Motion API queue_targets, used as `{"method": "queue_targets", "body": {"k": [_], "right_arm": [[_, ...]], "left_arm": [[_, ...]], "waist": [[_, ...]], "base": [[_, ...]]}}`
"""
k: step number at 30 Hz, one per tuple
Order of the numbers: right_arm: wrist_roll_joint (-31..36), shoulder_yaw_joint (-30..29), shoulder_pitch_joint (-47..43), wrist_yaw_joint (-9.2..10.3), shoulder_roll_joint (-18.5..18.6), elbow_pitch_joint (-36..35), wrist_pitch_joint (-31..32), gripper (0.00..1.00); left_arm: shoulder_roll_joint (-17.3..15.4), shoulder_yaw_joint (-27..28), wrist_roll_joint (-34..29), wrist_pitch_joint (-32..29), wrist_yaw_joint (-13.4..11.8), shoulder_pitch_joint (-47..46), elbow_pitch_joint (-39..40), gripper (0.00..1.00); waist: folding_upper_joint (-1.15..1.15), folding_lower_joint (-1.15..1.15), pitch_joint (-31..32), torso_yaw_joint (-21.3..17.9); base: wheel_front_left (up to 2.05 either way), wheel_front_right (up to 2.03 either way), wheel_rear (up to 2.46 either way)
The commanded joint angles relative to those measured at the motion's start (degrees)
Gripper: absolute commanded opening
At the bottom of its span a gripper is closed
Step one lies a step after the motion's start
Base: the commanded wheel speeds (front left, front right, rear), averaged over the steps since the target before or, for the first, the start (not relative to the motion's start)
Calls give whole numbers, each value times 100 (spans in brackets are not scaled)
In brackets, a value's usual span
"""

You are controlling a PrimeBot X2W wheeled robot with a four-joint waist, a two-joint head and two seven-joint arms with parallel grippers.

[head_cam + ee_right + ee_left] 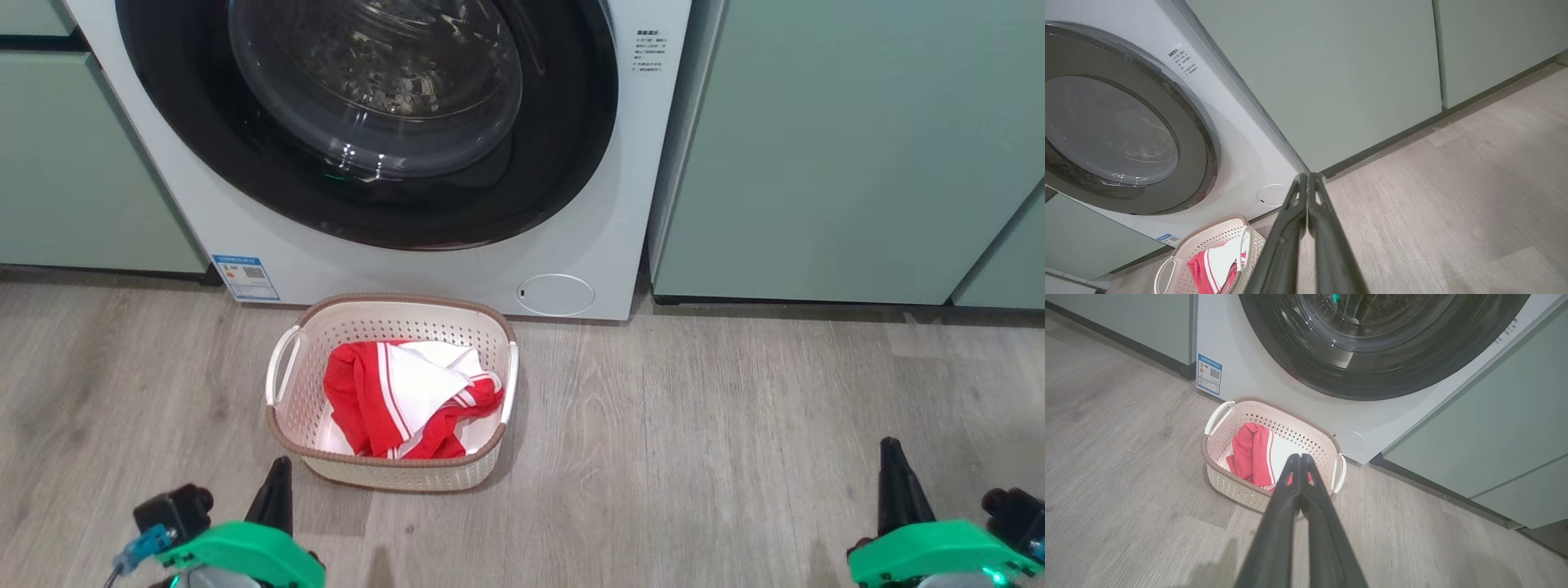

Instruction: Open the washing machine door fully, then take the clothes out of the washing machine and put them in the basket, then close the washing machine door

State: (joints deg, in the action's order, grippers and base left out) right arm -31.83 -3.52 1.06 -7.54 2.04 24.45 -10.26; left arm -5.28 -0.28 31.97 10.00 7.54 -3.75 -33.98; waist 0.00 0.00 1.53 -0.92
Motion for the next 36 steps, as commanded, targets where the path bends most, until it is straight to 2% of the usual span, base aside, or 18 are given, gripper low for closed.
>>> {"method": "queue_targets", "body": {"k": [1, 36], "right_arm": [[-178, -19, 239, 1, 41, -225, 48, 0], [-2365, -124, 341, 3, 57, -531, 656, 0]], "left_arm": [[-39, 119, 168, -31, -1, -258, 235, 0], [65, 330, 2352, -637, -3, -252, 892, 0]], "waist": [[0, 0, -3, 2], [0, 0, -66, 35]], "base": [[0, 0, 0], [0, 0, 0]]}}
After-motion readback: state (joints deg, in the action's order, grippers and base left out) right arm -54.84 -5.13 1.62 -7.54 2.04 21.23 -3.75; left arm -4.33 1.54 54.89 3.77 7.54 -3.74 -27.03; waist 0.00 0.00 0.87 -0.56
